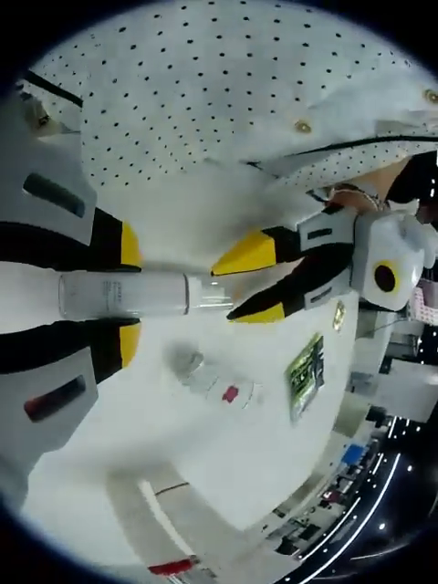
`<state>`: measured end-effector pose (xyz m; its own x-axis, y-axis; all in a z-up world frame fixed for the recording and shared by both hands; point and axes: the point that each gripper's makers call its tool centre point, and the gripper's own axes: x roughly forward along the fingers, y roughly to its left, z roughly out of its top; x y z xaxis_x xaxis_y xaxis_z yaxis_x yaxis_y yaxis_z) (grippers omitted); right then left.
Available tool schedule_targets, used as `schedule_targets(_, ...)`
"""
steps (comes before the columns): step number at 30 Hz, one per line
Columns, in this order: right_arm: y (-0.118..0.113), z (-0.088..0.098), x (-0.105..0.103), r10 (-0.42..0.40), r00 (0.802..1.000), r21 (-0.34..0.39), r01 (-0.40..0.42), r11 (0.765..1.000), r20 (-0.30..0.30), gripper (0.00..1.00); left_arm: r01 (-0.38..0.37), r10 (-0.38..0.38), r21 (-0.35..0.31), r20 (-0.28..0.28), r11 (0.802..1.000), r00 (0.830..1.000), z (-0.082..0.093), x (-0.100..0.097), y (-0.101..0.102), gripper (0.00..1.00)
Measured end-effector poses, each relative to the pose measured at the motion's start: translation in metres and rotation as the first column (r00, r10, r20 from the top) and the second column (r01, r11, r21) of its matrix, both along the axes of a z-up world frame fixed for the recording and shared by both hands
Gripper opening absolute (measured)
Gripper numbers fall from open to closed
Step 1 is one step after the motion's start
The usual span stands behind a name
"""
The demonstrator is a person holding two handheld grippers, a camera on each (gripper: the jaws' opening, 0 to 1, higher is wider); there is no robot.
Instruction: Arrange the skincare products in the storage area until every visible bottle or jar stands upright without overlapping.
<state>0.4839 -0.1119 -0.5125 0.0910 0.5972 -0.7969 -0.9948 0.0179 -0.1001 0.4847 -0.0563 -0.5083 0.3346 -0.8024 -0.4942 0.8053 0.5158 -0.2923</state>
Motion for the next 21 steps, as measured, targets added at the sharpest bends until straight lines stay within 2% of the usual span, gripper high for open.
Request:
schedule_targets(9,0.001,-0.002,-0.002,0.049,0.999,-0.061,-0.05,0.997,-0.019,0.18,0.058,-0.059,0.036,0.036,0.998,0.998,-0.007,-0.007,-0.011,0.25)
schedule_targets(12,0.002,-0.004,-0.002,0.045,0.998,-0.067,-0.047,0.997,-0.033,0.18,0.058,-0.062,0.067,0.054,0.996,0.997,-0.012,-0.007,-0.012,0.25)
schedule_targets(18,0.001,-0.006,-0.003,0.055,0.998,-0.094,-0.057,0.994,-0.031,0.19,0.054,-0.059,0.072,0.069,0.996,0.996,-0.013,-0.006,-0.014,0.25)
schedule_targets(21,0.001,-0.007,-0.002,0.05,0.999,-0.125,-0.051,0.991,-0.009,0.19,0.05,-0.052,0.06,0.032,0.997,0.998,-0.012,-0.007,-0.015,0.23)
